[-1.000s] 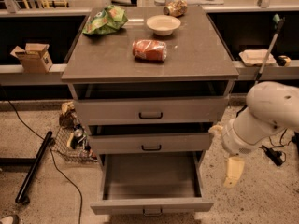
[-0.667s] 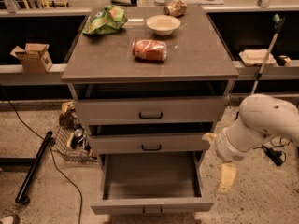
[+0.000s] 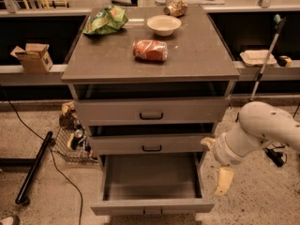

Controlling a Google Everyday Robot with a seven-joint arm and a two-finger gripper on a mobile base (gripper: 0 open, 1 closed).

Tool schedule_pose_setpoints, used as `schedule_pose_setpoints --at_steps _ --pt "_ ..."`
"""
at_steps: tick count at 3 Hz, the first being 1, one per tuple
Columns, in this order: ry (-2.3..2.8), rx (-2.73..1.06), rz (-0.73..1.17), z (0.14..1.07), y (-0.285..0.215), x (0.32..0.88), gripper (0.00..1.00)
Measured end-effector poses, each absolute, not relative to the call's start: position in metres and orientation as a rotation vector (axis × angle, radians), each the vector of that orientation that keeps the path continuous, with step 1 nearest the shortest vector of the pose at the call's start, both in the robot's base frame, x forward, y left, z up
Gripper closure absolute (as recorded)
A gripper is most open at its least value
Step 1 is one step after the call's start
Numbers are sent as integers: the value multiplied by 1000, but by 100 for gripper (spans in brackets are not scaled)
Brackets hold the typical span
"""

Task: Close bottom drawer

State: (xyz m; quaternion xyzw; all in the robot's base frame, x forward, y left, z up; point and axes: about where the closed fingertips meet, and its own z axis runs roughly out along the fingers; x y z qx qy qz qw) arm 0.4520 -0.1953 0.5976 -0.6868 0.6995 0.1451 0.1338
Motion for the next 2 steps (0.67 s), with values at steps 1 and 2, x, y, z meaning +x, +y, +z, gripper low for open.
schedule_pose_setpoints --at_steps 1,2 --pt "2047 -1983 450 579 -198 449 0" --pt "2041 -1970 500 524 -211 439 0"
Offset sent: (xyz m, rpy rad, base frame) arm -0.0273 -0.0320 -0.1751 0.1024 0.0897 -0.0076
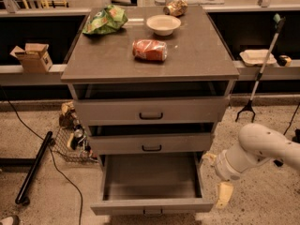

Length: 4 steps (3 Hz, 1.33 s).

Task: Close bottom drawer

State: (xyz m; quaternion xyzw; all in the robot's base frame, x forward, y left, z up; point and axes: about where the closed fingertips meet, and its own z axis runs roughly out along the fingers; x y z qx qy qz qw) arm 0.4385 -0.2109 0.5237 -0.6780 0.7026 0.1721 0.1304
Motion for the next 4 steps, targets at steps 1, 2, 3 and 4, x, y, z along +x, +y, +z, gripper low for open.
schedule_pose_setpoints --at_steps 1,2,3,4 --pt "1990 -1967 562 465 -213 432 0" --pt "1924 -1963 627 419 -206 430 0" --pt "1924 -1963 627 419 -206 430 0" --pt "1915 -1962 739 378 -213 418 0"
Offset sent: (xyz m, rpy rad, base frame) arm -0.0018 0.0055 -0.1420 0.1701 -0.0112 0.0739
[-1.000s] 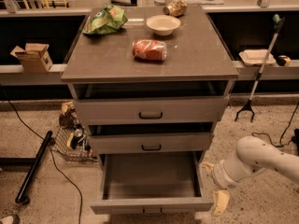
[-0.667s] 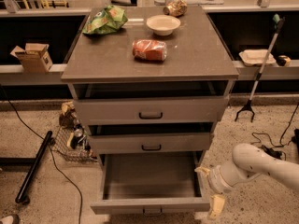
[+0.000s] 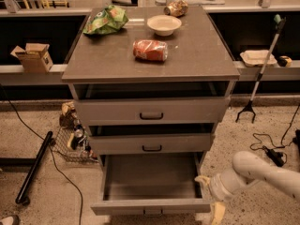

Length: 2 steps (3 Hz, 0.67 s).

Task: Close bottom drawer

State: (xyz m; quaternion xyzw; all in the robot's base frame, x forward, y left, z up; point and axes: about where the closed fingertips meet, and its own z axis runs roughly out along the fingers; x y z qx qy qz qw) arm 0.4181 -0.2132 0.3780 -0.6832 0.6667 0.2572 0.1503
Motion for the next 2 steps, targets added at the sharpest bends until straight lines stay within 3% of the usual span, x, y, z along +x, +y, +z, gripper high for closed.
schedule_pose_setpoints --at_steps 2 --pt "1933 -1905 823 290 -234 394 0"
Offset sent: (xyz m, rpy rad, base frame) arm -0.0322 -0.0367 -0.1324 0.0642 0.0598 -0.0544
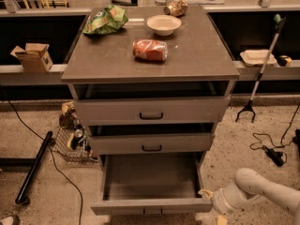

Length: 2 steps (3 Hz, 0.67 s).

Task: Close bottom drawer

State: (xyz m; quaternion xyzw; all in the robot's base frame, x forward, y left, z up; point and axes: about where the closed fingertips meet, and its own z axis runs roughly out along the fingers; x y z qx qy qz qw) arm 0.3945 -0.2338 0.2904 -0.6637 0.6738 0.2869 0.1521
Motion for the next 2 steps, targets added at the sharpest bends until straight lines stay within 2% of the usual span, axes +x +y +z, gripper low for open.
schedule_pose_setpoints --at_steps 1,2 --pt "1927 -1871 833 263 -242 391 18" --pt "1923 -1834 846 242 -251 388 41"
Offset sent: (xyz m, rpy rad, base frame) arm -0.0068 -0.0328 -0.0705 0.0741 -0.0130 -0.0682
